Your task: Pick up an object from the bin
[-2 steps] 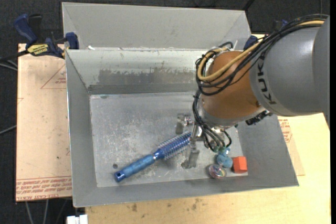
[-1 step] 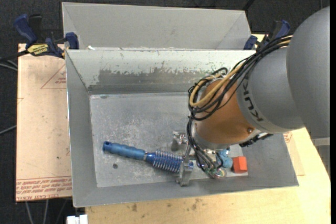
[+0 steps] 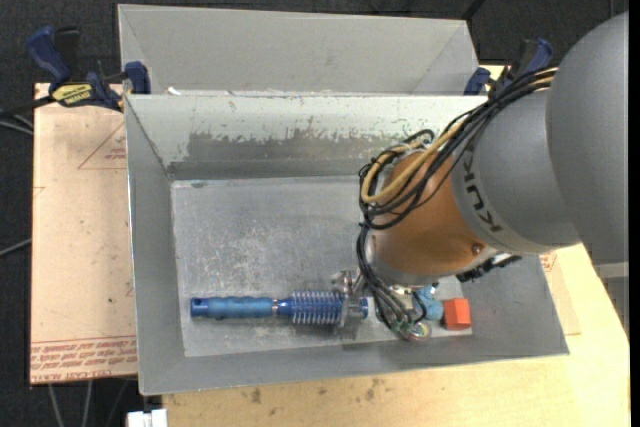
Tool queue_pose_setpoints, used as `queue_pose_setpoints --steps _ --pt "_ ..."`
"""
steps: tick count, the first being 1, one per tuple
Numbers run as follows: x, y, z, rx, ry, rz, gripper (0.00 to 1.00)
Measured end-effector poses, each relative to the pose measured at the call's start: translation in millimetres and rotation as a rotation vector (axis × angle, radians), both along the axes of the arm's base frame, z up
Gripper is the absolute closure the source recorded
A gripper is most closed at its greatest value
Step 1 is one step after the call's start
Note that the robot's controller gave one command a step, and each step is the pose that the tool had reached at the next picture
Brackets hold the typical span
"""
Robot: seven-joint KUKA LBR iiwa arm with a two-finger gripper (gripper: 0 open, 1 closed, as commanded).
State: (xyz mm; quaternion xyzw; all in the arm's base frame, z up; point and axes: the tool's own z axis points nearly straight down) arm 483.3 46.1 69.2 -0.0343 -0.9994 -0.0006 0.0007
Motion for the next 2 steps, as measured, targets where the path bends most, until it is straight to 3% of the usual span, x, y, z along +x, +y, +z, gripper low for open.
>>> queue_pose_setpoints --steps 1,2 --pt "24.6 -14 122 0.0 -0.01 0.01 1.0" --pt "42.5 -27 285 -0.002 -0.013 0.058 1.0"
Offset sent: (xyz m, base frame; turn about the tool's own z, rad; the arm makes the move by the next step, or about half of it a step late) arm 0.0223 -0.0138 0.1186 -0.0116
